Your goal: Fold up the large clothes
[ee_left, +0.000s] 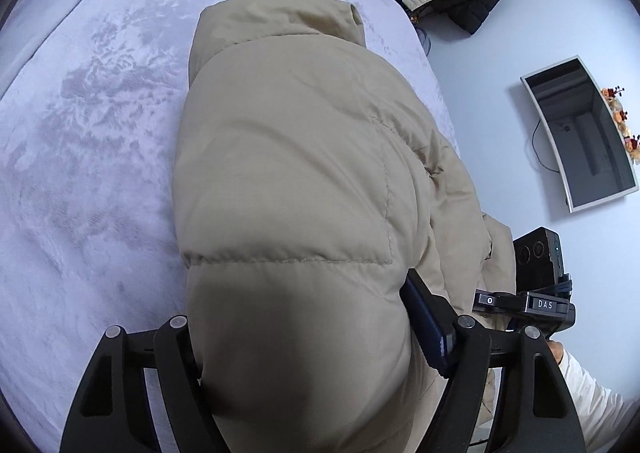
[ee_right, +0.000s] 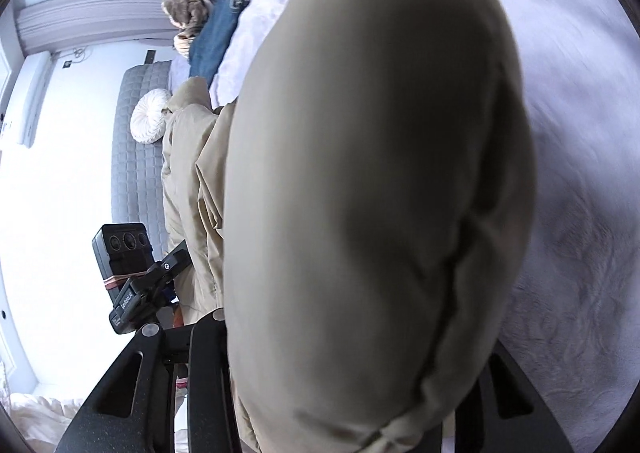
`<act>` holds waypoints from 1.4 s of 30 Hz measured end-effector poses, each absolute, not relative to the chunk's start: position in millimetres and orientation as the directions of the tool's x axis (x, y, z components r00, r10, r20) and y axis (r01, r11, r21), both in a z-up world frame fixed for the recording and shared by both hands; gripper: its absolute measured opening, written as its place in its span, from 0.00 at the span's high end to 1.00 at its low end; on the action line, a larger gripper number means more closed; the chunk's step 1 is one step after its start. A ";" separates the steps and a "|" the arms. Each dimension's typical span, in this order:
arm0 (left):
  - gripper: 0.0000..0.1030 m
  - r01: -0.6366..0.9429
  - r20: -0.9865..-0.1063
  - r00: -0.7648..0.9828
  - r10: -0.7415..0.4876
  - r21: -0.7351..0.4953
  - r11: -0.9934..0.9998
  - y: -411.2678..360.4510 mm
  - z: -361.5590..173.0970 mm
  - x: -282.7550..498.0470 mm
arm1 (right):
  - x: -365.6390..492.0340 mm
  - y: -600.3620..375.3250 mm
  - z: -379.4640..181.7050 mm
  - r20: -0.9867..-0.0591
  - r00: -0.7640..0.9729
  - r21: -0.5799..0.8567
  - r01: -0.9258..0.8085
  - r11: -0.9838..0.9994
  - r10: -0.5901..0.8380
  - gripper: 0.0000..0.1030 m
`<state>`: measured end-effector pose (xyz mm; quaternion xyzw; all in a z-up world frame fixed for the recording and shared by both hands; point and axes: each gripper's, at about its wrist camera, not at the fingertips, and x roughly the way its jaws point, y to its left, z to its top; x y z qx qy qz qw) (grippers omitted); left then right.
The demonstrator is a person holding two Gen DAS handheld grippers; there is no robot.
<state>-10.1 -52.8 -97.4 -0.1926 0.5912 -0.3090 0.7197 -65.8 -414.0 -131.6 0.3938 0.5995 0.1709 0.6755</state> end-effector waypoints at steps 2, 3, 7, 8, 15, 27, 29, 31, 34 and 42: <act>0.23 0.224 -0.724 0.128 -0.678 -0.645 0.731 -29.6 -90.8 6.2 | -52.2 -390.2 -122.4 -0.680 0.239 0.733 0.217 0.645 0.693 0.56; 0.23 0.229 -0.721 0.134 -0.680 -0.645 0.729 -16.7 -85.5 11.7 | -46.5 -378.1 -120.2 -0.682 0.245 0.731 0.206 0.651 0.689 0.56; 0.23 0.237 -0.728 0.160 -0.667 -0.628 0.742 35.7 -79.4 53.7 | -13.7 -323.9 -118.3 -0.680 0.265 0.731 0.172 0.660 0.684 0.56; 0.23 0.236 -0.733 0.169 -0.658 -0.619 0.750 47.1 -79.0 66.8 | -3.1 -308.3 -119.8 -0.678 0.270 0.732 0.162 0.662 0.684 0.56; 0.23 0.158 -0.783 0.247 -0.571 -0.549 0.821 100.5 -100.8 144.0 | 56.8 -236.7 -145.3 -0.671 0.277 0.735 0.128 0.666 0.688 0.56; 0.17 0.132 -0.868 0.292 -0.401 -0.379 0.916 118.4 -159.1 168.0 | 88.8 -230.7 -178.6 -0.831 0.256 0.551 0.252 0.796 0.494 0.36; 0.17 0.179 -0.859 0.346 -0.376 -0.333 0.926 119.3 -140.5 161.8 | 91.0 -250.8 -164.8 -0.868 0.273 0.482 0.260 0.837 0.415 0.36; 0.17 0.210 -0.845 0.391 -0.366 -0.305 0.929 123.6 -126.6 160.5 | 81.9 -256.3 -131.0 -0.892 0.318 0.410 0.268 0.872 0.322 0.36; 0.17 0.223 -0.838 0.431 -0.335 -0.260 0.939 125.9 -117.9 176.5 | 68.6 -262.2 -95.9 -0.871 0.405 0.397 0.252 0.882 0.276 0.37; 0.17 0.281 -0.864 0.421 -0.277 -0.167 0.945 80.8 -136.0 171.3 | 62.7 -161.0 -80.9 -0.847 0.336 0.456 0.063 0.888 0.412 0.71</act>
